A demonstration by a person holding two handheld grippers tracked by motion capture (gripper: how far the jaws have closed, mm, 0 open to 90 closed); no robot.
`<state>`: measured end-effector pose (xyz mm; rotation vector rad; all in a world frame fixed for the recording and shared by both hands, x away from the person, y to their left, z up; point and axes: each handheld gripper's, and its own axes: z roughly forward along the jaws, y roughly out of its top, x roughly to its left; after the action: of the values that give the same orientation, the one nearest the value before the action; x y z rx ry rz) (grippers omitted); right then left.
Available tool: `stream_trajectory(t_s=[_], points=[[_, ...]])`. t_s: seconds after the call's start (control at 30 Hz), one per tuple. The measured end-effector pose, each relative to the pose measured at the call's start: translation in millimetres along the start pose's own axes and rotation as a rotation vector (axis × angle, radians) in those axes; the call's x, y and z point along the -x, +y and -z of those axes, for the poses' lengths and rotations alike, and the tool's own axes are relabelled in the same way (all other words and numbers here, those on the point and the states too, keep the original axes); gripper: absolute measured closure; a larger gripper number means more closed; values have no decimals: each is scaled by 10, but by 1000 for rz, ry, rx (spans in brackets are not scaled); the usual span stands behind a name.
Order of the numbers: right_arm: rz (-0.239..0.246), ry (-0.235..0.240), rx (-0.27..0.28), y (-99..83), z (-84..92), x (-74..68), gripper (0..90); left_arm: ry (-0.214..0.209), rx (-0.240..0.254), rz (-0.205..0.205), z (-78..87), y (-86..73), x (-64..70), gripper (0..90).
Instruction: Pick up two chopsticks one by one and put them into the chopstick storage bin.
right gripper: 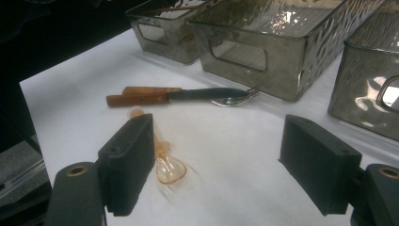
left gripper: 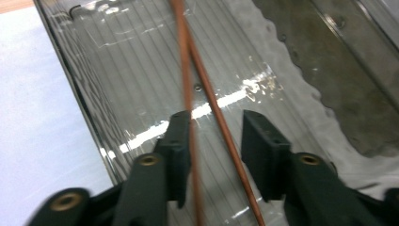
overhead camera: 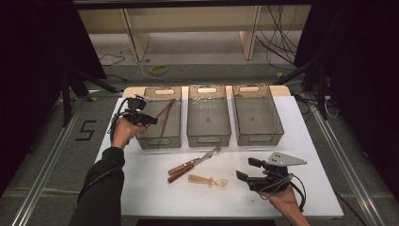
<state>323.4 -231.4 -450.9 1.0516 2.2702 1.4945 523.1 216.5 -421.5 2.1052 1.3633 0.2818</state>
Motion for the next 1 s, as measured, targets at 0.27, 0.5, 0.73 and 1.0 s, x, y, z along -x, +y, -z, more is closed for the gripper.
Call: stream_trajectory(t_s=[0.27,0.5,0.73,1.0], points=[[0,-1,-1,0,0,0,274,-60,53,-25,142,-54,134,459],[-3,0,-4,1,-5,-4,275,-96,100,-45,290,-146,262,382],[5,8,-11,20,-25,-12,274,-121,145,-74,409,-281,397,317],[33,30,-38,82,-89,-42,274,-164,190,-79,489,-462,505,267]])
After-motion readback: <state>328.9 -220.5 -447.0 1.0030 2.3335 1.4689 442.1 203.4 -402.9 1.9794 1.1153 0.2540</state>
